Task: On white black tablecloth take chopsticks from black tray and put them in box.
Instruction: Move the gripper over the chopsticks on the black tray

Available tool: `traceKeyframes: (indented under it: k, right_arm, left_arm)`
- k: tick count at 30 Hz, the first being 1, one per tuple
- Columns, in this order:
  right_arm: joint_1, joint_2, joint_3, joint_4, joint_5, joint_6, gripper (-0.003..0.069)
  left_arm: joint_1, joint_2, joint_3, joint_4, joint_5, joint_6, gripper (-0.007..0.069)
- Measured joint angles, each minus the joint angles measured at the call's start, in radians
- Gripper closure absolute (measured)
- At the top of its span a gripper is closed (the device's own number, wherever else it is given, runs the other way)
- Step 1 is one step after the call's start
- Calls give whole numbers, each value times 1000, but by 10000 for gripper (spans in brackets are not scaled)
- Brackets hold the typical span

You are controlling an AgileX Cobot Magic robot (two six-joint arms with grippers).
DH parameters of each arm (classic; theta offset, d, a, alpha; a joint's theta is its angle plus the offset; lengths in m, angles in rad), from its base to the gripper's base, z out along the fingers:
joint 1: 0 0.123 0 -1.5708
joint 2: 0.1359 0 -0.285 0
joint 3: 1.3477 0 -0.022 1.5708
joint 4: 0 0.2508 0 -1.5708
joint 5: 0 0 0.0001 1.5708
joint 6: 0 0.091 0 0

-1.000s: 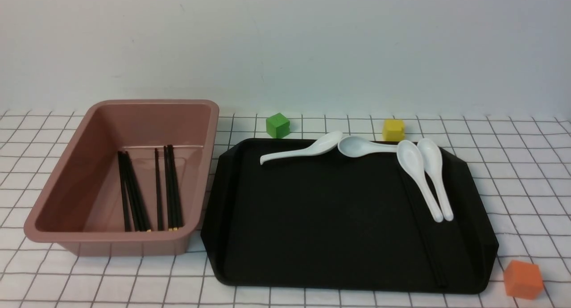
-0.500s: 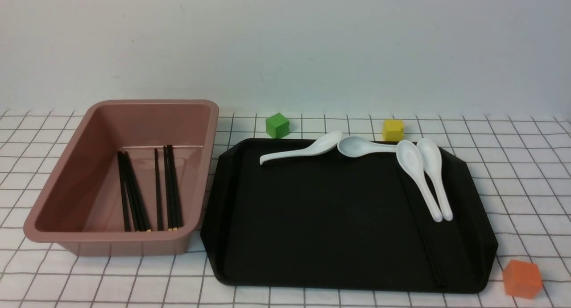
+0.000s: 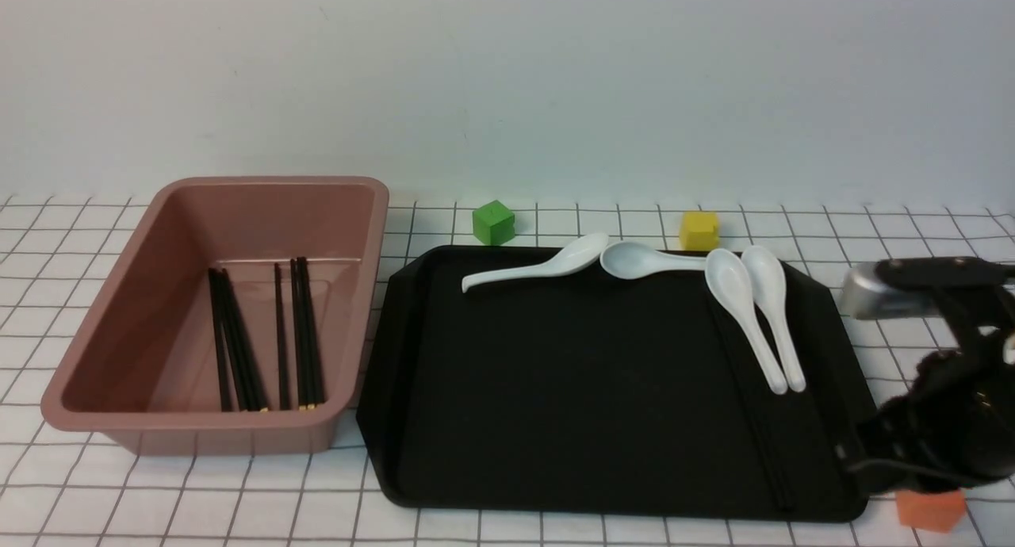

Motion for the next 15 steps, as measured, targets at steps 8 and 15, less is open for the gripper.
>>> traceKeyframes:
  k: [8,15]
  right_arm:
    - [64,331,-245,-152,-4,178,419]
    - [64,479,-303,-171,-12,192,341]
  left_arm:
    - [0,0,0,0,0,0,386]
    - [0,0,0,0,0,0,386]
